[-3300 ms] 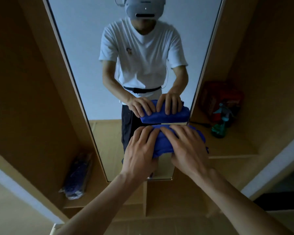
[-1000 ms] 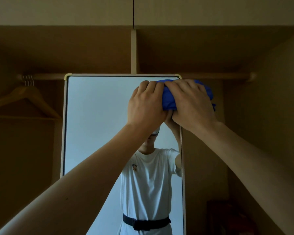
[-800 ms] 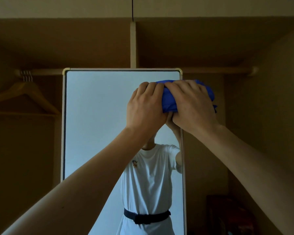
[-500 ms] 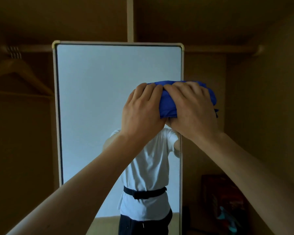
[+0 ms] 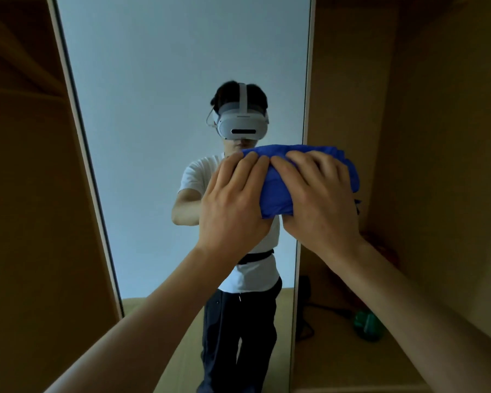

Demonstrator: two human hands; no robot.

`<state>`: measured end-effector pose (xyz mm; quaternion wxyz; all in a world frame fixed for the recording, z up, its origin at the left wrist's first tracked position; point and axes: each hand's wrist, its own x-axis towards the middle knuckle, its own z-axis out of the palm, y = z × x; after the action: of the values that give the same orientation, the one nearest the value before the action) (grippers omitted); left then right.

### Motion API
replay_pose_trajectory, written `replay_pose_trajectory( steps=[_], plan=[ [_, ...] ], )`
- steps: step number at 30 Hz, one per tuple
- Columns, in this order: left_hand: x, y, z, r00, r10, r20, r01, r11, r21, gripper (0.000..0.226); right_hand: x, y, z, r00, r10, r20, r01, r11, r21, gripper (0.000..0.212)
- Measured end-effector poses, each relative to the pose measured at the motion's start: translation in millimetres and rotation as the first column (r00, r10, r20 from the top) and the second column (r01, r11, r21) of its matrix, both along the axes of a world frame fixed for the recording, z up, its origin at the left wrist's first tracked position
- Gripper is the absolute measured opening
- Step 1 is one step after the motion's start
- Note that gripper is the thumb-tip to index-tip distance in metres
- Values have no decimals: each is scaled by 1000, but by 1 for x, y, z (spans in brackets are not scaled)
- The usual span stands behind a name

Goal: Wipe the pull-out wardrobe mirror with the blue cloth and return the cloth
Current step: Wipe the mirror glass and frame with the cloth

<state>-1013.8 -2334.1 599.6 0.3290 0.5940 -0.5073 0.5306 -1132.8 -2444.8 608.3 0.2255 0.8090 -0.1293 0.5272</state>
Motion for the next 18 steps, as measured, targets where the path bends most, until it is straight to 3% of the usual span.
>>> replay_pose_trajectory(
  steps=[14, 18],
  plan=[
    [-8, 10, -124, 984, -42, -174, 67, 989, 136, 58, -10, 7, -115, 986, 2, -169, 18, 993, 117, 66],
    [-9, 14, -157, 975, -28, -219, 72, 979, 192, 62, -12, 11, -148, 981, 12, -192, 22, 985, 173, 60]
  ],
)
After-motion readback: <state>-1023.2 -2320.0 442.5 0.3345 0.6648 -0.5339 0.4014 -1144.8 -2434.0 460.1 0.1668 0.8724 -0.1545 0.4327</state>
